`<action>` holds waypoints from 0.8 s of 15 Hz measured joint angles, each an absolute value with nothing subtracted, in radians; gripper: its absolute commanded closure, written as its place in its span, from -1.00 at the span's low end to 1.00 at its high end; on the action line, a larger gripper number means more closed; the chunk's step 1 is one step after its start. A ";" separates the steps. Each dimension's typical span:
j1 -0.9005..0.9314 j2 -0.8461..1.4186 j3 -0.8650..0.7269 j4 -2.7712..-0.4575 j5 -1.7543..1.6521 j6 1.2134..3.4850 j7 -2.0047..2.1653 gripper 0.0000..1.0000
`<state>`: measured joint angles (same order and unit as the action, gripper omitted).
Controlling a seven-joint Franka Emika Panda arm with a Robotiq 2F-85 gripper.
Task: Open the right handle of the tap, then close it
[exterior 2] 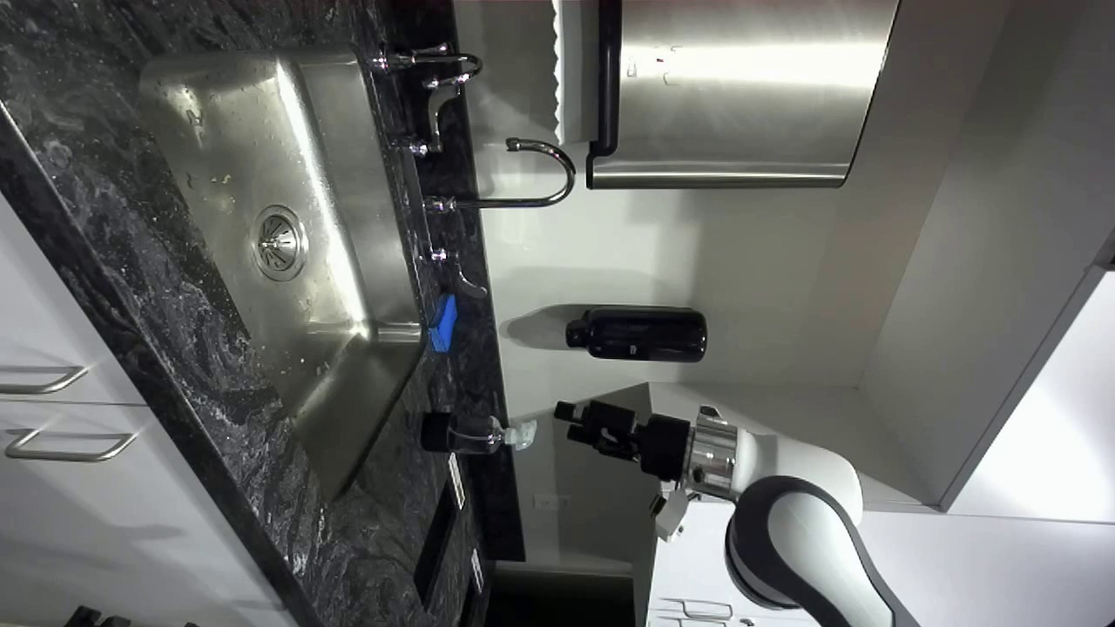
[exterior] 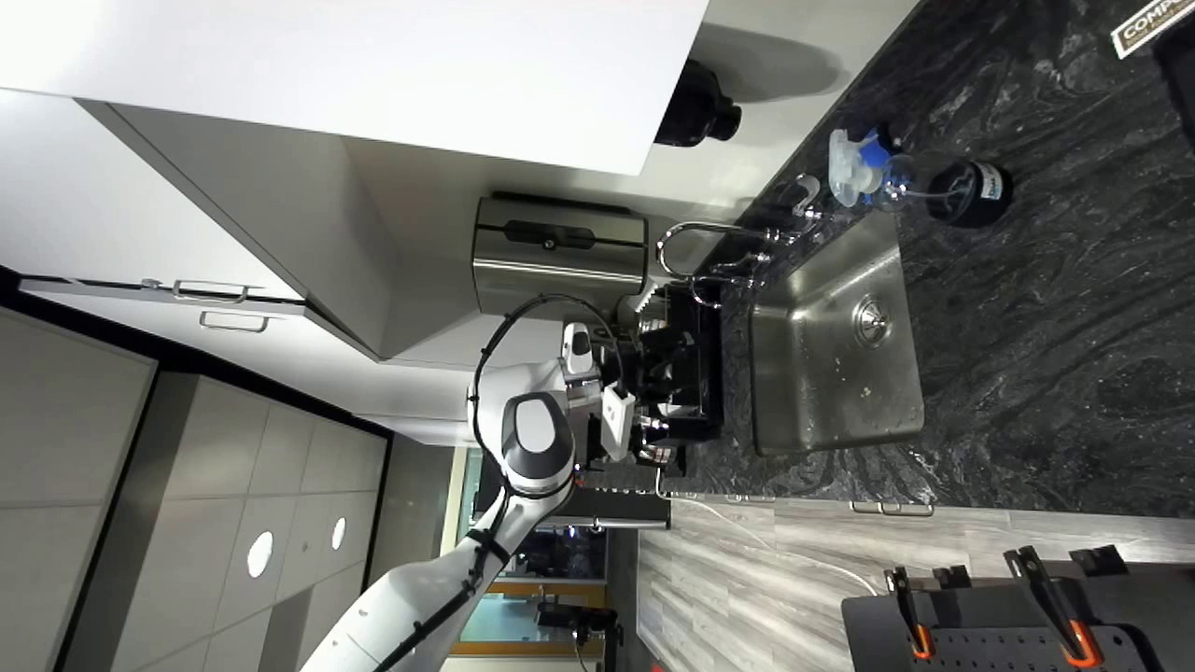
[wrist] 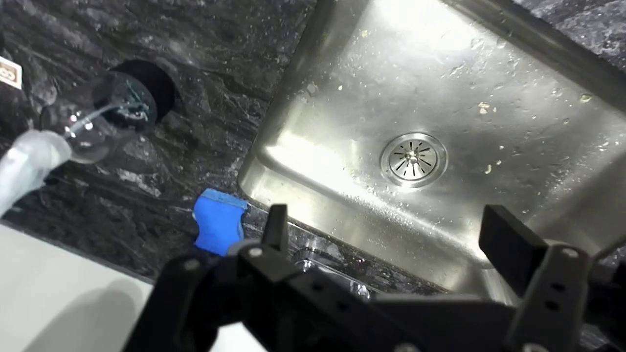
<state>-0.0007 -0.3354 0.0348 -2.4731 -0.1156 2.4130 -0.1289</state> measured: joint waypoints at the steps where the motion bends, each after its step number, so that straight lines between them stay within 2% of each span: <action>1: 0.000 -0.298 0.035 -2.449 -0.135 2.435 -0.161 -1.00; 7: 0.000 -0.084 0.030 -2.321 -0.244 2.592 -0.297 -1.00; 12: -0.001 0.016 0.027 -2.260 -0.291 2.619 -0.309 -1.00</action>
<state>-0.0014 0.0162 0.0268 -2.2596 -0.2912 2.6193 -0.3093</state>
